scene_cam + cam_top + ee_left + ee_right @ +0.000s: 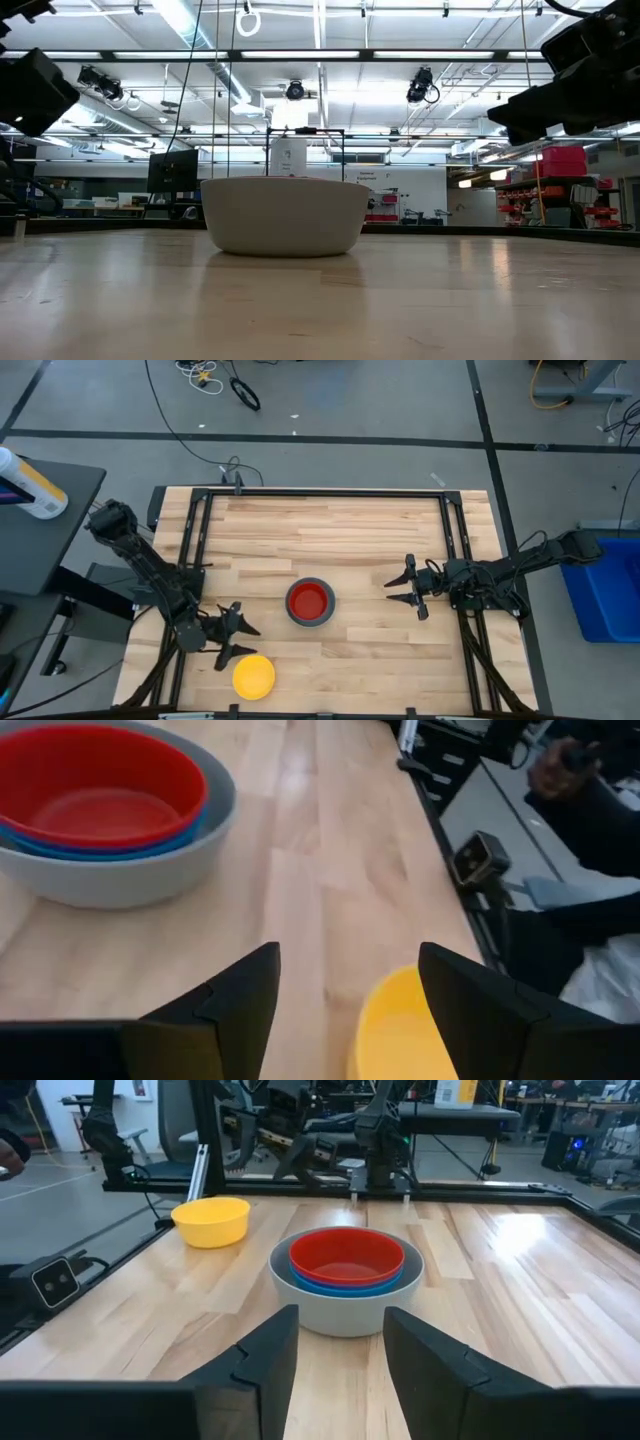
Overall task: Nest bowls inside each other
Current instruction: Stack the yellow bowl on the red bowl
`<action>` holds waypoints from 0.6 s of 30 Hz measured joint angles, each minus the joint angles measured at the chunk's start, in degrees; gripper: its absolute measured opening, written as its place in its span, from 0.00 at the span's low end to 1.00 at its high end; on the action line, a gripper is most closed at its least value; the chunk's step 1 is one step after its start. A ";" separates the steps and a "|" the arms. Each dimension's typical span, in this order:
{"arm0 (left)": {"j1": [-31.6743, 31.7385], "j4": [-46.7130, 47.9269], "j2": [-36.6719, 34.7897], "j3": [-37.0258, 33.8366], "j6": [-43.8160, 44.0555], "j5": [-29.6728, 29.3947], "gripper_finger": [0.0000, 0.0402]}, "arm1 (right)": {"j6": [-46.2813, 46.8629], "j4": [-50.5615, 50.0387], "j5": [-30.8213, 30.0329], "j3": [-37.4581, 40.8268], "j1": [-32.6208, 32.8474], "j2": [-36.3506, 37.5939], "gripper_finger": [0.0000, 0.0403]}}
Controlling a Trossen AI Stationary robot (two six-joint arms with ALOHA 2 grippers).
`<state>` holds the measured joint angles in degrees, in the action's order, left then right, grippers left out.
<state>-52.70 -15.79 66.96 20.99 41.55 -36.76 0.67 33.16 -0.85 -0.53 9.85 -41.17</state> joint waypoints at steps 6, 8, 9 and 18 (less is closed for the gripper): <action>-2.51 -0.52 0.63 0.00 3.22 0.27 0.63 | 0.00 0.05 0.09 0.02 0.00 0.00 0.38; -2.79 -0.41 1.33 0.01 4.76 0.11 0.63 | 0.00 0.05 0.09 0.02 0.00 0.00 0.38; -2.84 -0.34 2.04 0.02 5.44 0.16 0.63 | 0.00 0.04 0.09 0.02 0.00 0.01 0.39; -3.11 -6.24 11.48 0.07 9.08 1.56 0.63 | 0.00 0.27 0.09 0.01 -0.01 0.02 0.42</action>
<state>-55.81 -22.03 78.44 21.06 50.62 -35.20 0.67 33.43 -0.75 -0.52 9.84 -41.15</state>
